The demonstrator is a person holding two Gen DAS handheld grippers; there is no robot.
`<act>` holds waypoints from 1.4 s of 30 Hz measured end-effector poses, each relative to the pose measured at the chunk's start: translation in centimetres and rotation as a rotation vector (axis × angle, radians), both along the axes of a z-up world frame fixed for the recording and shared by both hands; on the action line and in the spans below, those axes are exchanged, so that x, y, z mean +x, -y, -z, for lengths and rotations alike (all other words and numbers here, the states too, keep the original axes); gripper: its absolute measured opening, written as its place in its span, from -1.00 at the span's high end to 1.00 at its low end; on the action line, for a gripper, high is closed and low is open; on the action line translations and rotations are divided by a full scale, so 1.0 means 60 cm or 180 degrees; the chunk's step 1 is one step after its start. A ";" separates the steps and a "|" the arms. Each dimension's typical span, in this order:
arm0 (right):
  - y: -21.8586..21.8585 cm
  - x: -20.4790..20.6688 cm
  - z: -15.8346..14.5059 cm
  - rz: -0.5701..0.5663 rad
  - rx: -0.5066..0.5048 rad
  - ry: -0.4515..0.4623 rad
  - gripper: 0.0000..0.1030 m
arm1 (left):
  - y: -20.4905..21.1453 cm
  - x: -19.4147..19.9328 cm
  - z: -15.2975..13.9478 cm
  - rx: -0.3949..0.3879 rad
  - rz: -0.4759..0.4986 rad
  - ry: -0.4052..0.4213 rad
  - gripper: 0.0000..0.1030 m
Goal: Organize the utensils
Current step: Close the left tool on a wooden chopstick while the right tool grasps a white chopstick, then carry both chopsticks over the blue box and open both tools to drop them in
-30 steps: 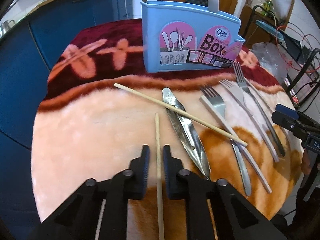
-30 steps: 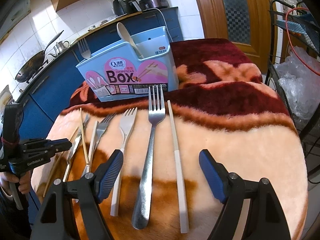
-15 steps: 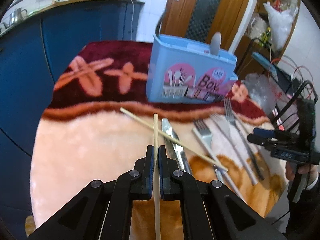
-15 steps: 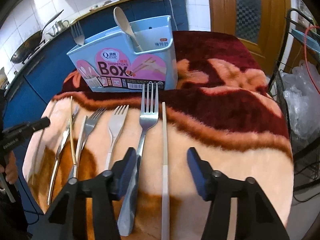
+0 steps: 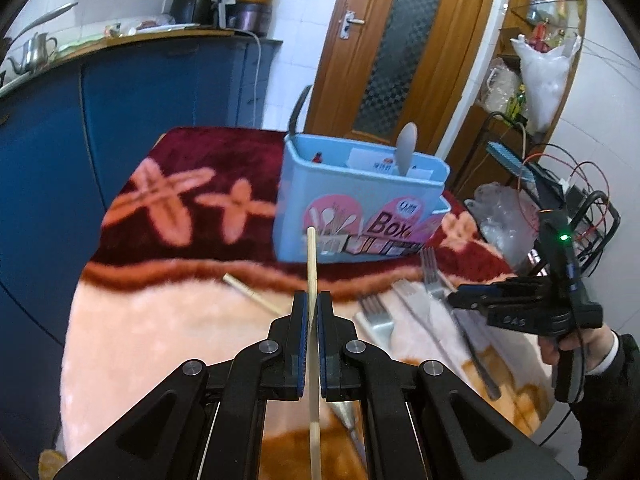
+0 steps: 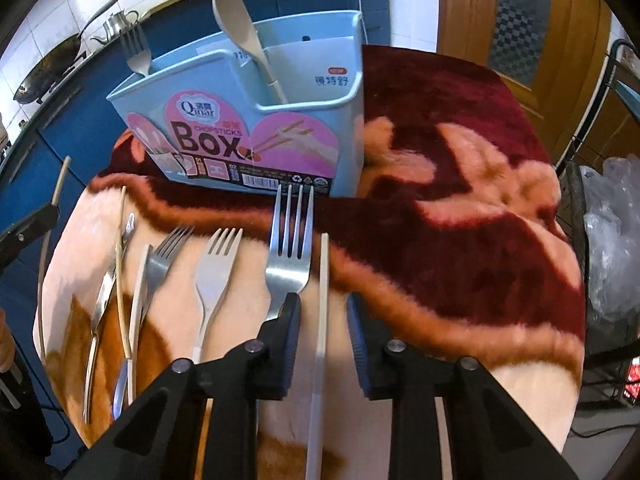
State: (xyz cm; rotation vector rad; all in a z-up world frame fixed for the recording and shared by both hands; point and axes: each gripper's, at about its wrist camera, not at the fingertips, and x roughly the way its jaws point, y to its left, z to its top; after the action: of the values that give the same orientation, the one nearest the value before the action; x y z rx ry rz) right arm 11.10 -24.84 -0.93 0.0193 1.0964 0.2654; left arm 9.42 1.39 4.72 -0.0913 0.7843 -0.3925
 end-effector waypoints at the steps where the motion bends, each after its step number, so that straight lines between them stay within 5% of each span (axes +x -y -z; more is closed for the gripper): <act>1: 0.000 0.004 -0.001 -0.0008 -0.0009 -0.0007 0.53 | 0.003 0.001 -0.003 -0.0018 0.0009 0.0022 0.92; 5: 0.009 0.000 0.000 0.0029 0.0002 0.0064 0.86 | 0.016 0.009 -0.014 -0.0090 0.0036 0.0094 0.92; 17: 0.051 -0.047 -0.030 0.0369 0.0660 0.0603 0.87 | 0.031 0.029 -0.055 -0.0233 -0.0102 0.0380 0.92; 24: 0.060 -0.065 -0.061 0.0442 0.0937 0.0970 0.87 | 0.043 0.052 -0.094 -0.0282 -0.0262 0.0758 0.92; 42: 0.071 -0.063 -0.099 0.0473 0.1183 0.1505 0.87 | 0.058 0.151 -0.157 -0.0573 -0.0941 0.1718 0.92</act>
State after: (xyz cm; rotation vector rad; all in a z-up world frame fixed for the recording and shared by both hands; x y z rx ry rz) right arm 7.32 -29.08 4.98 0.3517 0.5619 0.3174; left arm 18.49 -2.07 14.14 -0.2550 0.1954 -0.1896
